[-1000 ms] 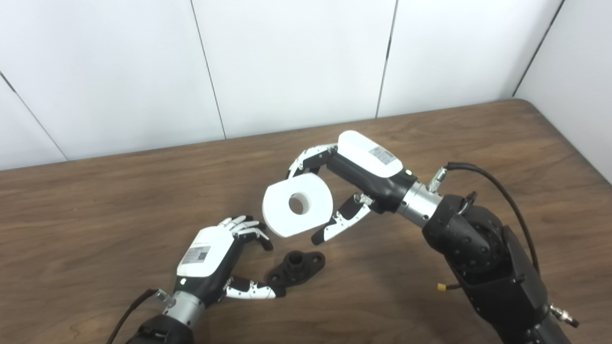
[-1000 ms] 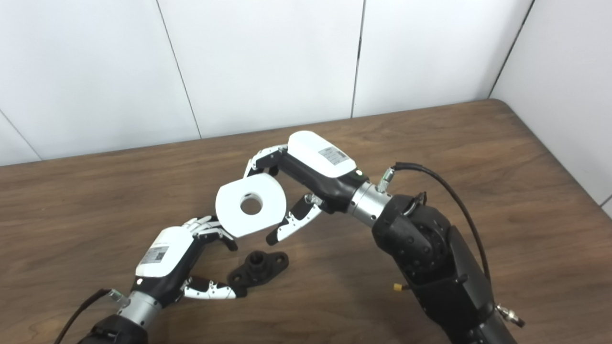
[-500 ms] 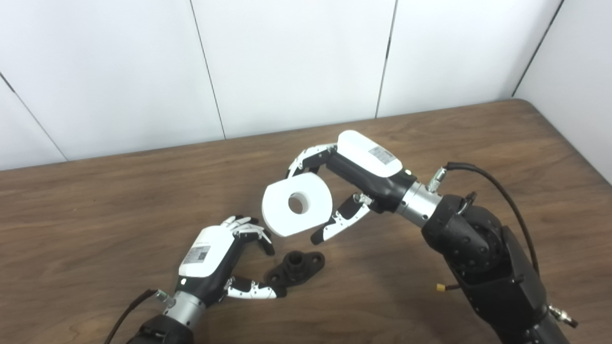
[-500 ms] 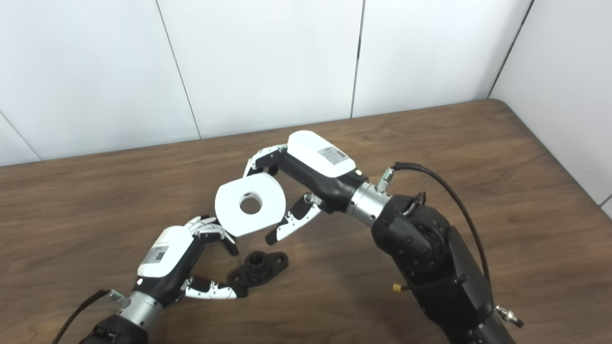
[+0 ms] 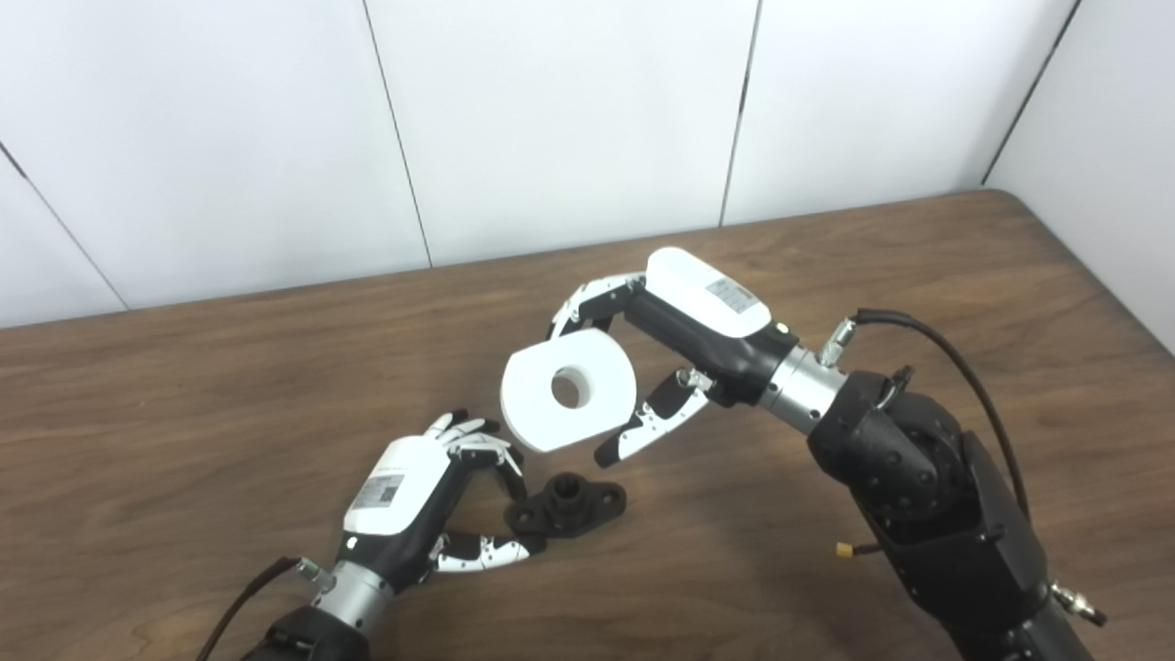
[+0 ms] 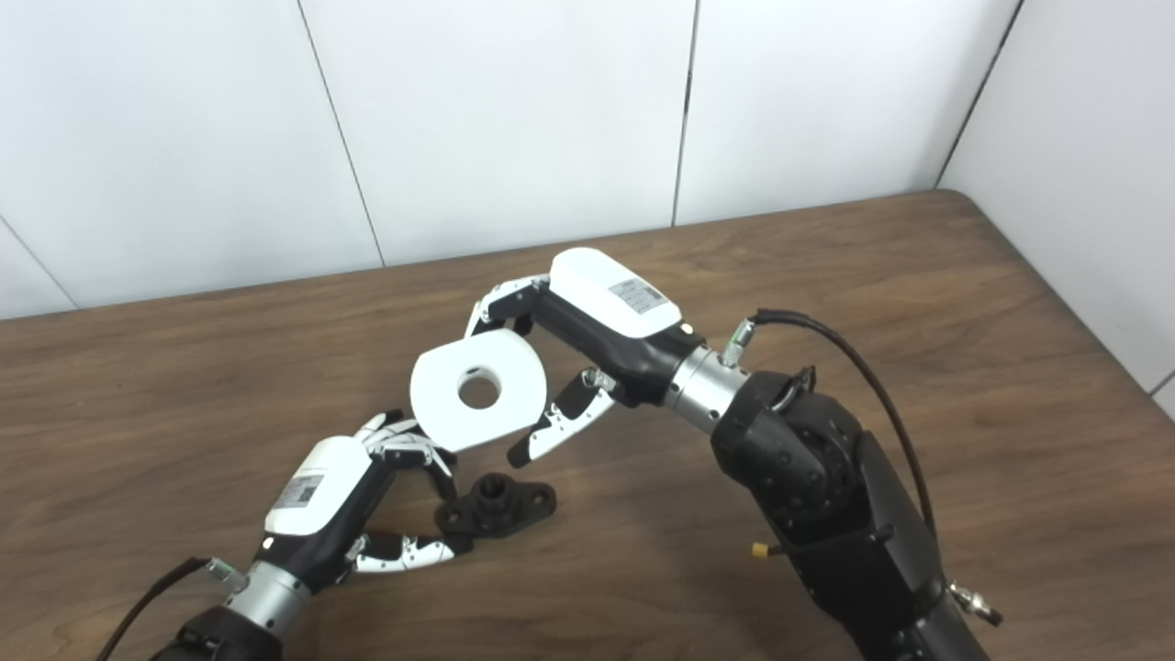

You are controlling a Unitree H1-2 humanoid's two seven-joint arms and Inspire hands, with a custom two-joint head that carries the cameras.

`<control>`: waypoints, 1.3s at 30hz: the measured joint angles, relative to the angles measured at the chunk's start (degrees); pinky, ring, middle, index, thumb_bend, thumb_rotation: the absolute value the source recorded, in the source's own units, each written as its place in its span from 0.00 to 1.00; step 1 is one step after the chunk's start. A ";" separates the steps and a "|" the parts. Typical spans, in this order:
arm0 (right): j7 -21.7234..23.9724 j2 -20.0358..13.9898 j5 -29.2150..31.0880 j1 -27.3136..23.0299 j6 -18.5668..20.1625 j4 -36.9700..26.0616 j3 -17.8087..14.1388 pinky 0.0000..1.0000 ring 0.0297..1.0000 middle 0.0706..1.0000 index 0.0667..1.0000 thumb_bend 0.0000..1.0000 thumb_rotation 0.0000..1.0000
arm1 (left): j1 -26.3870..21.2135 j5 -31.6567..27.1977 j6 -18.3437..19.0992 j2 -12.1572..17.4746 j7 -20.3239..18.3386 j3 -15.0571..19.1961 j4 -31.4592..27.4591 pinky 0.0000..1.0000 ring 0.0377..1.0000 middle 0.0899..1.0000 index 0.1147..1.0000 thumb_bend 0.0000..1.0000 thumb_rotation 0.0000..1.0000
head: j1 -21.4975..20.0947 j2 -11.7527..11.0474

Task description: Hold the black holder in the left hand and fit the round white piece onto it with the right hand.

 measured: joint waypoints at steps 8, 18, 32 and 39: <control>0.01 0.10 -0.01 -0.27 0.33 -0.01 0.02 0.57 0.66 0.62 0.44 0.52 0.13 | 0.00 0.21 0.17 -0.01 -0.14 0.02 -0.10 0.93 0.86 0.68 0.42 0.52 0.08 | -0.18 0.26; 0.08 -0.03 0.03 -0.41 0.91 -0.45 -0.14 0.58 0.66 0.62 0.44 0.52 0.13 | 0.00 0.28 0.81 -0.01 -1.05 0.05 -0.68 0.94 0.86 0.69 0.42 0.52 0.07 | -0.17 1.05; 0.15 -2.78 1.26 3.97 1.84 -1.25 -1.68 0.58 0.67 0.62 0.44 0.52 0.13 | 0.33 1.00 3.28 -0.42 -2.81 0.07 -2.78 0.93 0.86 0.68 0.42 0.52 0.08 | 0.53 2.46; 0.14 -3.66 1.36 5.21 1.79 -0.98 -1.88 0.58 0.67 0.62 0.44 0.52 0.13 | 0.41 1.31 3.95 -0.76 -3.16 0.01 -3.40 0.93 0.86 0.68 0.42 0.52 0.08 | 0.62 2.90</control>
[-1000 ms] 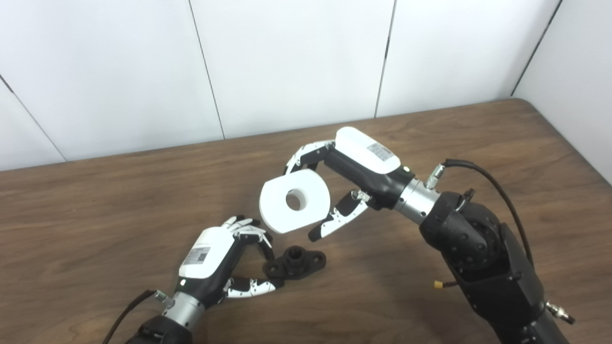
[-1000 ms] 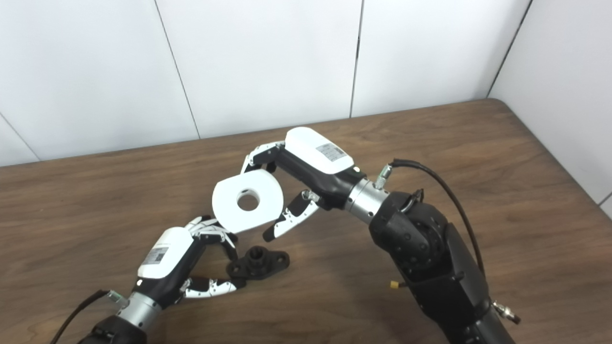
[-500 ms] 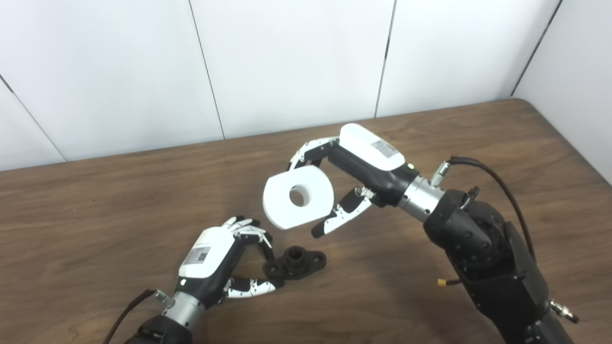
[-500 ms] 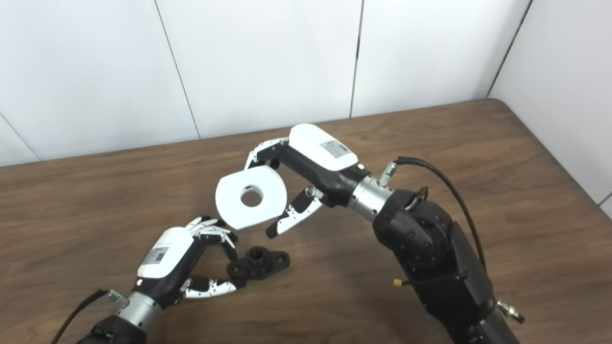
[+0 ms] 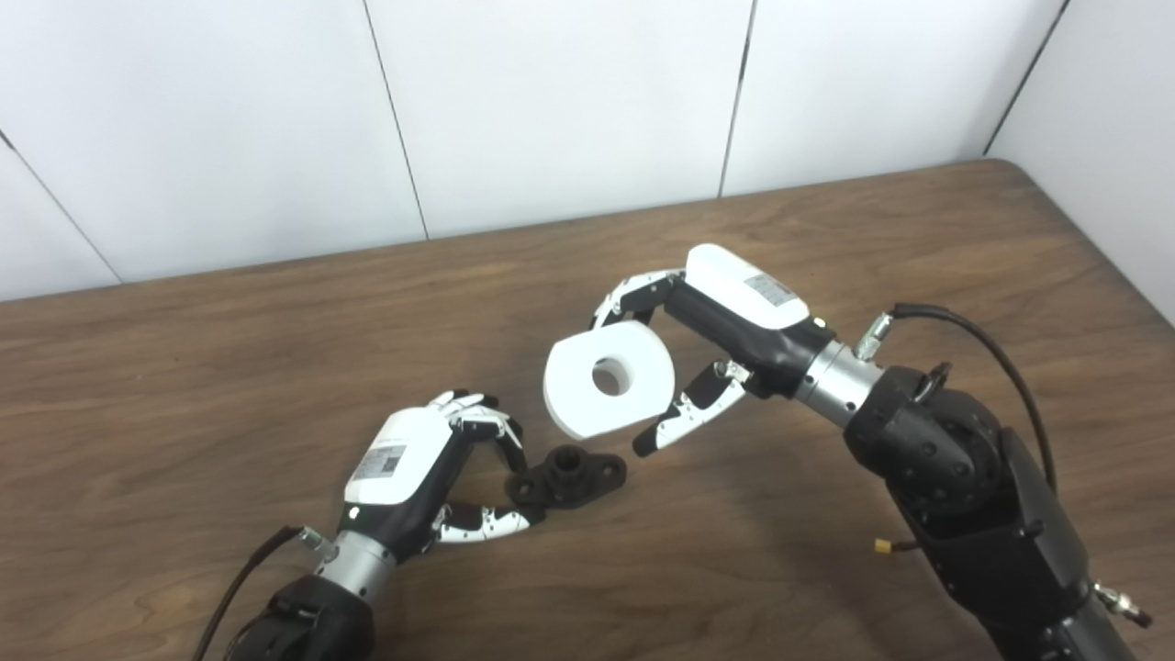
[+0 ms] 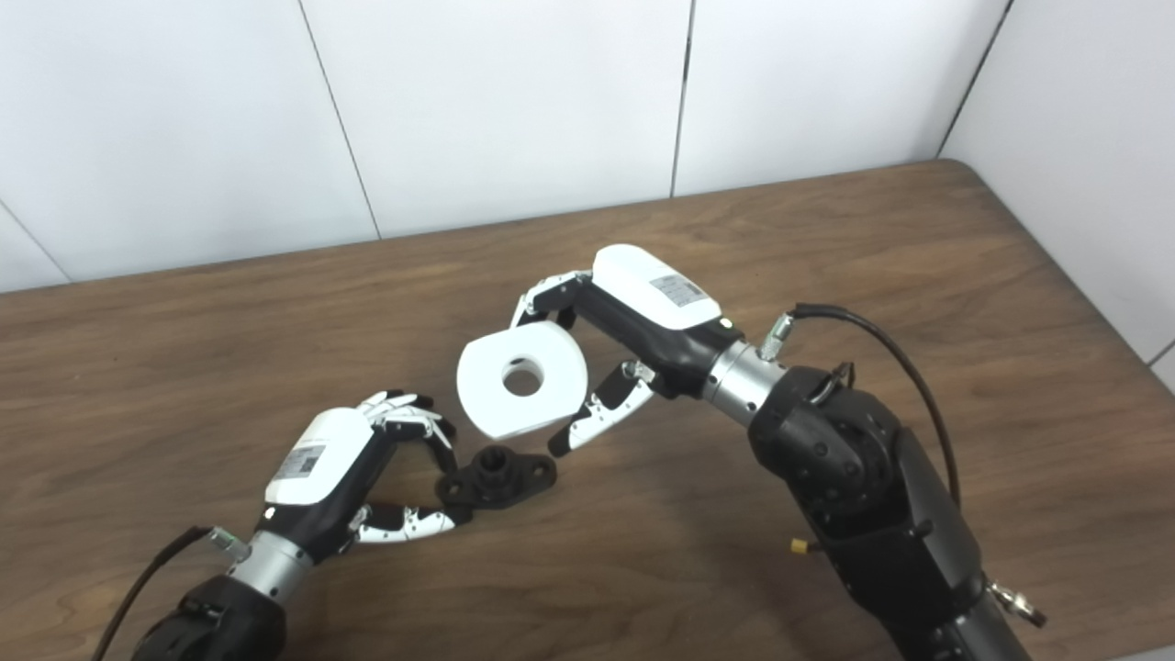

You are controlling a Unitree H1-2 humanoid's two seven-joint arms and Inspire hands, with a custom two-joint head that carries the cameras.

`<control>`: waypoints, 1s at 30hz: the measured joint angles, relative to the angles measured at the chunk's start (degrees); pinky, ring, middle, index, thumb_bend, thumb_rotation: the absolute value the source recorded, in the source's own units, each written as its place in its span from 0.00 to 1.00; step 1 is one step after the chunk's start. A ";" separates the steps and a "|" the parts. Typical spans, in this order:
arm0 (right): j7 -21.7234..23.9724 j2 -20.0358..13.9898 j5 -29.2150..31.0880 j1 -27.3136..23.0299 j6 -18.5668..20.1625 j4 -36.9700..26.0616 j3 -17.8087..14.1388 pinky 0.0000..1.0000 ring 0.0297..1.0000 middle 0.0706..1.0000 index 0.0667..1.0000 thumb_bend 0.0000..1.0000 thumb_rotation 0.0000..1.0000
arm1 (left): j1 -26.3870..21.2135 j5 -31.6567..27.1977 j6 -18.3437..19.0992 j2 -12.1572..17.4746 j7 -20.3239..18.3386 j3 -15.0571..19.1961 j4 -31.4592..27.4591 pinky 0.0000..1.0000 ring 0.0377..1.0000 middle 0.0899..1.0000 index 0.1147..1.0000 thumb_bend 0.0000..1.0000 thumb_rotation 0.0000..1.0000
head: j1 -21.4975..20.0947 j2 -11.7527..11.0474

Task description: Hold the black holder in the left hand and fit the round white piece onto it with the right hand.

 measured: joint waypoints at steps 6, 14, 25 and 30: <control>-0.02 -0.78 0.77 2.42 -0.06 0.45 -0.55 0.59 0.67 0.63 0.44 0.52 0.13 | 0.18 0.78 0.72 -0.44 -0.13 -0.26 -0.50 0.92 0.86 0.68 0.42 0.52 0.08 | 0.61 0.09; -0.15 -0.71 0.83 2.89 -0.25 1.33 -0.34 0.62 0.69 0.64 0.44 0.52 0.13 | 0.38 1.07 0.72 -1.45 0.25 -0.63 -0.48 0.93 0.86 0.68 0.42 0.52 0.08 | 1.76 -0.09; -0.58 -0.12 0.94 3.48 -1.45 3.95 0.37 0.61 0.69 0.64 0.44 0.52 0.13 | 0.56 1.92 1.08 -2.59 0.24 -1.01 -0.48 0.93 0.86 0.68 0.42 0.52 0.08 | 3.43 -0.26; -0.58 0.13 1.00 3.48 -1.43 4.46 0.53 0.62 0.69 0.64 0.44 0.52 0.13 | 0.59 2.24 1.31 -3.14 0.23 -1.19 -0.49 0.94 0.86 0.68 0.42 0.52 0.08 | 3.69 -0.09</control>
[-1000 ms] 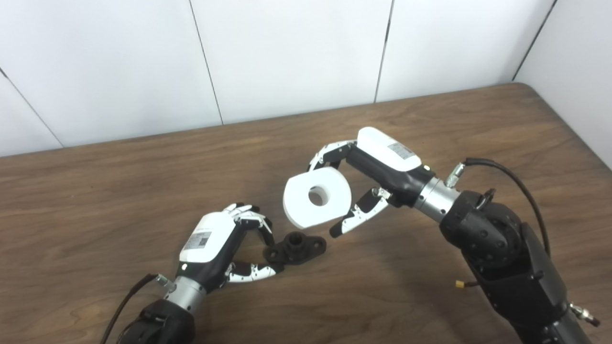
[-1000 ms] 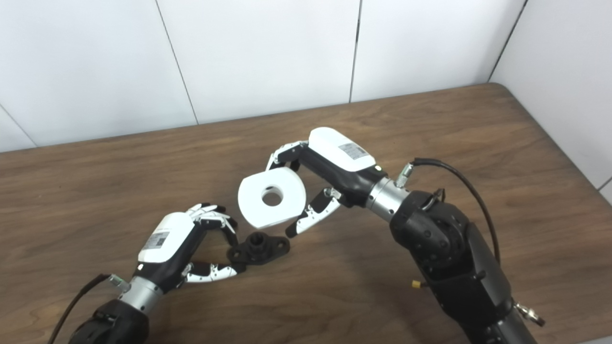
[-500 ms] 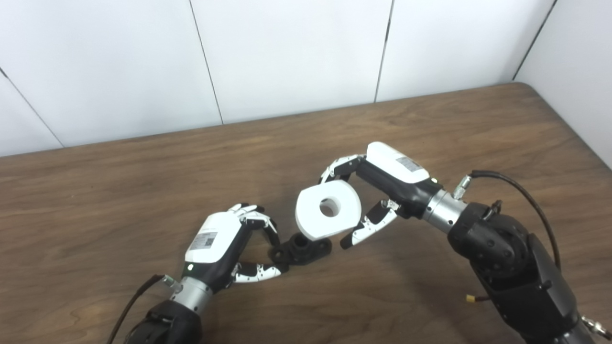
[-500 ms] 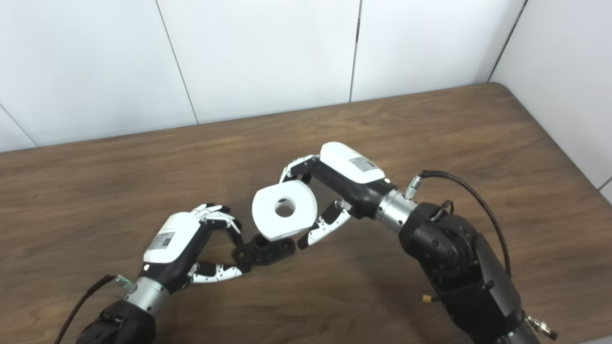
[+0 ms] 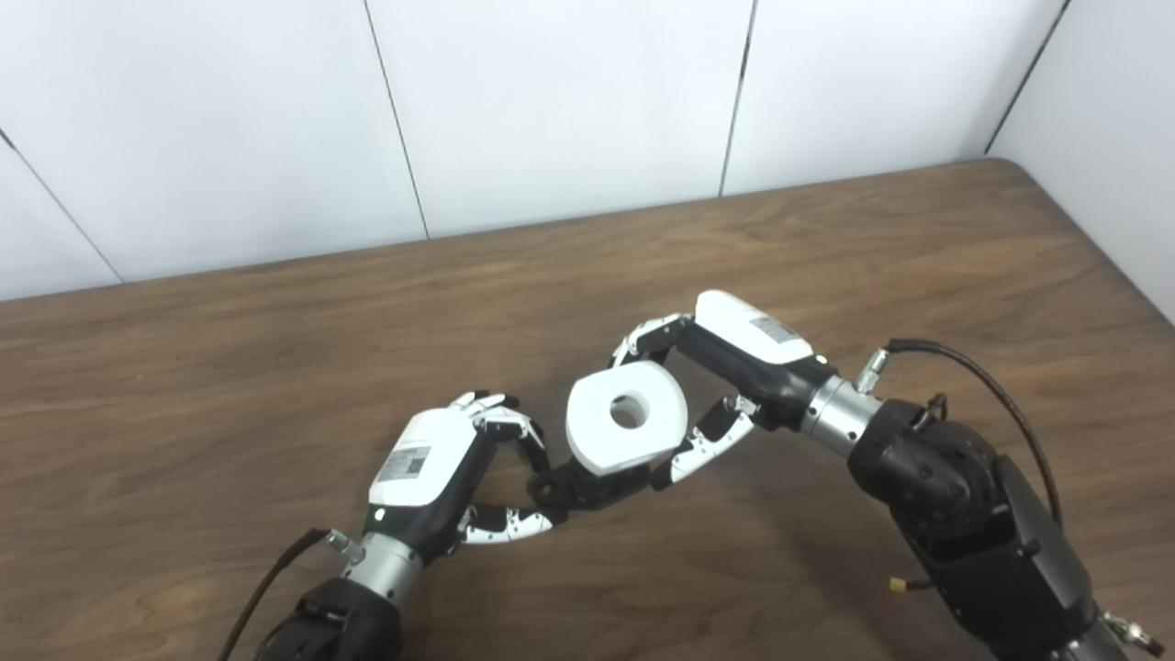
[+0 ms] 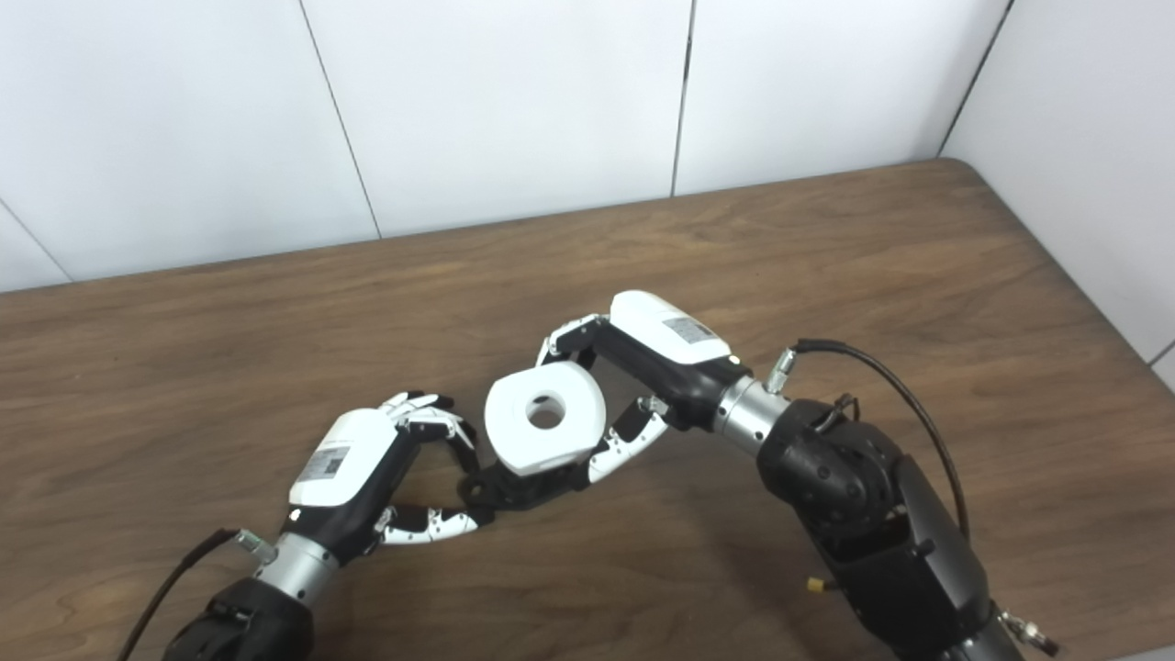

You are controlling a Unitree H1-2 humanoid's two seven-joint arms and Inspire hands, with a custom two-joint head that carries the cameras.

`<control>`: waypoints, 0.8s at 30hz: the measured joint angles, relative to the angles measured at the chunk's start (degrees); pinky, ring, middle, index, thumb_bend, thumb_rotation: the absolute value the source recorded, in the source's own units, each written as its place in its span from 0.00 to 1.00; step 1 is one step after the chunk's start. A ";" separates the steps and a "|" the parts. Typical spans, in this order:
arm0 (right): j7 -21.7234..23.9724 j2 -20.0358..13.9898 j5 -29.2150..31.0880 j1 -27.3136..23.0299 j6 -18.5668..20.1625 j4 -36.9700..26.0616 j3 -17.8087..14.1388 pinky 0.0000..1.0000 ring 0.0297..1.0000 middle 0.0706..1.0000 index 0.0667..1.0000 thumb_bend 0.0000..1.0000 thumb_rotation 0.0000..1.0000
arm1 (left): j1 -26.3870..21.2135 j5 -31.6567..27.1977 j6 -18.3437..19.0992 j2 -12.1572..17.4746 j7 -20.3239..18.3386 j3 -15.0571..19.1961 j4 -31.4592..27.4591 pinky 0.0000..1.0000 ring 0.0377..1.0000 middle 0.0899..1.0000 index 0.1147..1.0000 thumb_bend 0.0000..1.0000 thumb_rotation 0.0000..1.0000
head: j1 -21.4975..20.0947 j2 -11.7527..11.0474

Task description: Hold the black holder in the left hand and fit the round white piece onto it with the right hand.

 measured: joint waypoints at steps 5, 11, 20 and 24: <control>0.01 0.13 0.12 0.04 0.04 0.09 0.23 0.63 0.70 0.64 0.45 0.52 0.13 | 0.01 0.80 0.26 -0.57 0.00 -0.20 -0.01 0.94 0.86 0.68 0.42 0.52 0.08 | 0.18 0.53; 0.01 0.11 0.50 0.98 -0.06 0.44 0.33 0.62 0.69 0.64 0.45 0.52 0.13 | 0.10 1.36 0.50 -1.27 -0.01 -0.34 -0.01 0.95 0.86 0.68 0.42 0.52 0.08 | 0.70 0.62; -0.69 0.06 1.10 1.28 -0.83 1.76 0.38 0.62 0.70 0.64 0.45 0.52 0.13 | 0.11 1.65 1.17 -1.51 -0.05 -0.42 -0.20 0.93 0.86 0.68 0.42 0.52 0.08 | 1.05 1.05; -1.59 0.03 1.47 1.98 -0.94 1.95 0.37 0.62 0.70 0.64 0.45 0.52 0.13 | 0.13 1.64 1.76 -1.57 -0.26 -0.50 -0.49 0.94 0.86 0.68 0.42 0.52 0.08 | 1.32 1.23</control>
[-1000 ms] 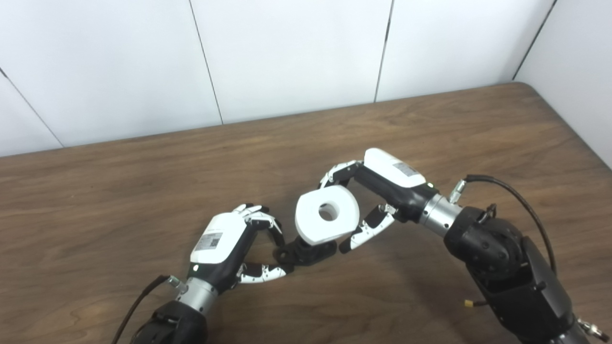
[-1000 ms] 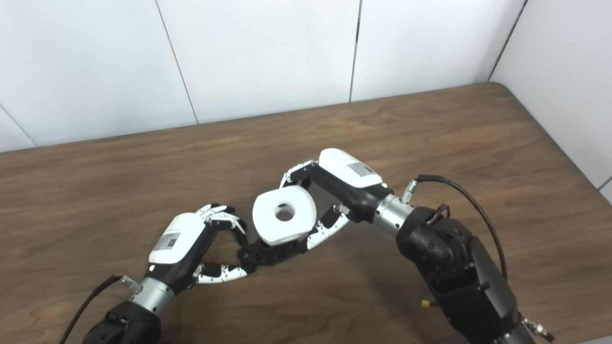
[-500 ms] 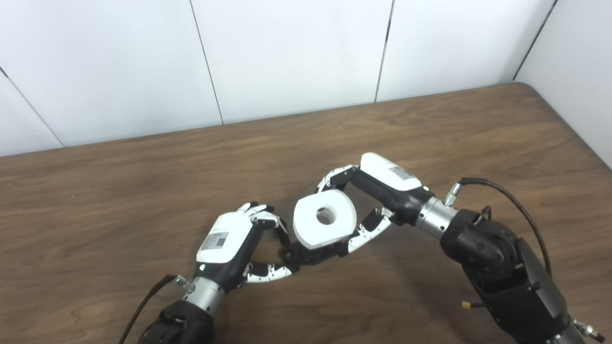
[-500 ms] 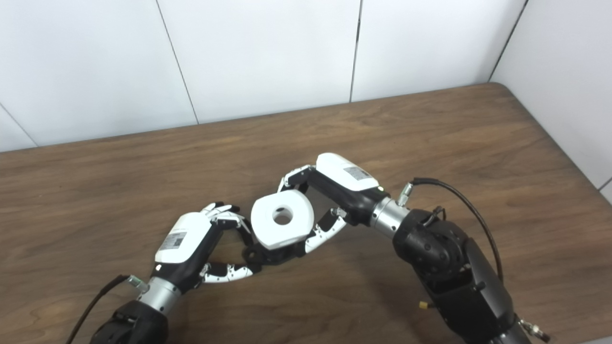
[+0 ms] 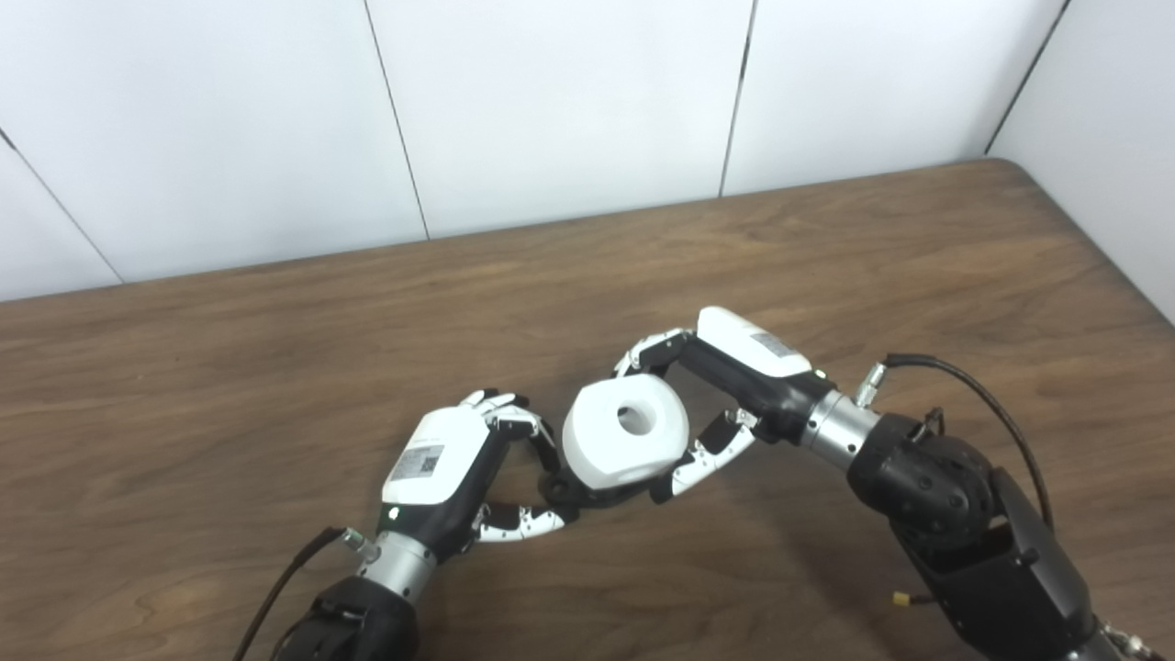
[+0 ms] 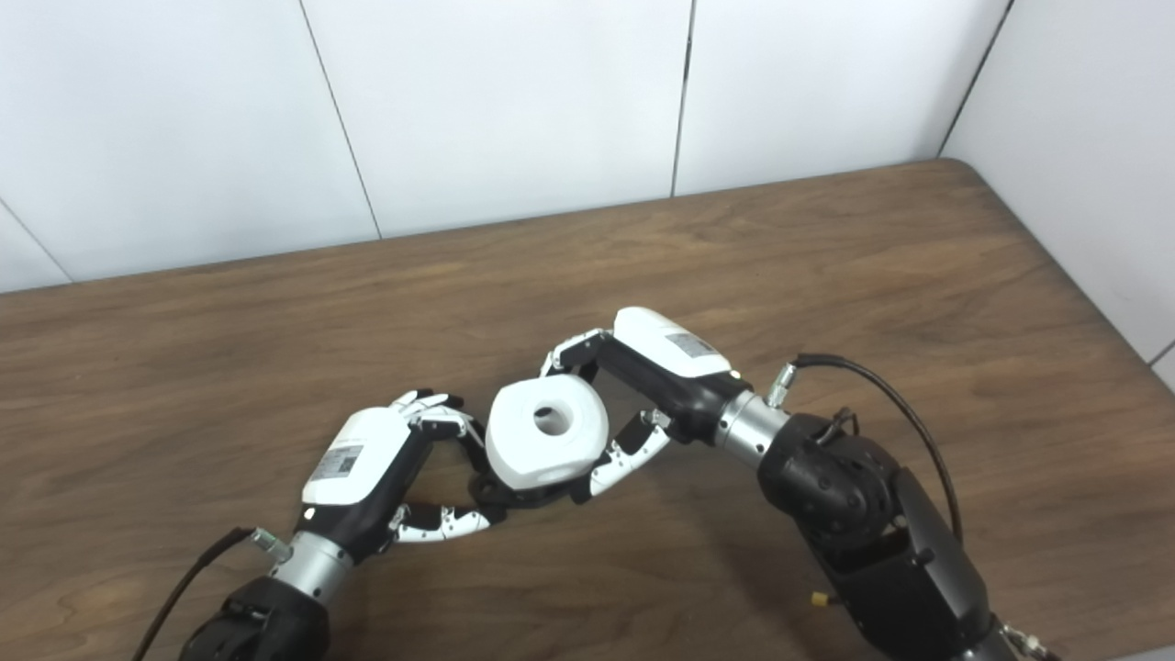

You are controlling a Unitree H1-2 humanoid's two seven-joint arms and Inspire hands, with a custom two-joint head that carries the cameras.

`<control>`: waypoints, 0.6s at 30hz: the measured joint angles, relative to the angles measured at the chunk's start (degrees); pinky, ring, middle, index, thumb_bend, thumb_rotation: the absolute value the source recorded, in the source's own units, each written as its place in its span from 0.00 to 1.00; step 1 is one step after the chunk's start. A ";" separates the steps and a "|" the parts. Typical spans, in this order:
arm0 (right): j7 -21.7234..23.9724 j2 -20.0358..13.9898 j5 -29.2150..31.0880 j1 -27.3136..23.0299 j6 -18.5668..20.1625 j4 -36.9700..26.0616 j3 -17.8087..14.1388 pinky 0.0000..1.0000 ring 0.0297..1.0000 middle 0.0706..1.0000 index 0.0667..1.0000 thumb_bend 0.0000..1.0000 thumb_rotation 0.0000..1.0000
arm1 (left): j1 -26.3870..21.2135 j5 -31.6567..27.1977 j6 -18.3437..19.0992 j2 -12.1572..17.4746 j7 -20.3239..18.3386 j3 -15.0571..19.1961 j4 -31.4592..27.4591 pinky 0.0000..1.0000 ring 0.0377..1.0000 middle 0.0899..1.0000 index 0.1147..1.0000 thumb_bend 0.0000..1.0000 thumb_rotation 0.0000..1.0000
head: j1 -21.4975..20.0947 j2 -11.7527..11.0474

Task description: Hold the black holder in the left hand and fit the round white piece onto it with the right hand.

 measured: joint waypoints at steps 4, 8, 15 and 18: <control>-1.23 -0.07 0.06 0.56 -0.53 0.34 0.12 0.63 0.70 0.64 0.45 0.52 0.13 | 0.02 0.04 0.16 0.00 -0.01 -0.09 -0.05 0.94 0.86 0.68 0.42 0.52 0.08 | 0.09 0.00; -2.24 -0.24 0.47 0.80 -1.40 1.23 0.32 0.64 0.70 0.65 0.45 0.52 0.13 | 0.09 0.20 0.21 0.00 -0.01 -0.12 -0.20 0.94 0.86 0.68 0.42 0.52 0.08 | 0.18 0.26; -2.18 -0.97 1.08 0.40 -1.46 1.61 0.63 0.64 0.71 0.65 0.45 0.52 0.13 | 0.14 0.35 0.51 -0.14 -0.05 -0.20 -0.32 0.94 0.86 0.68 0.42 0.52 0.08 | -0.26 0.26; -1.77 -1.34 1.26 0.00 -1.45 1.68 0.89 0.63 0.70 0.65 0.45 0.52 0.13 | 0.15 0.53 0.55 -0.23 -0.10 -0.40 -0.37 0.93 0.86 0.68 0.42 0.52 0.08 | -0.17 0.35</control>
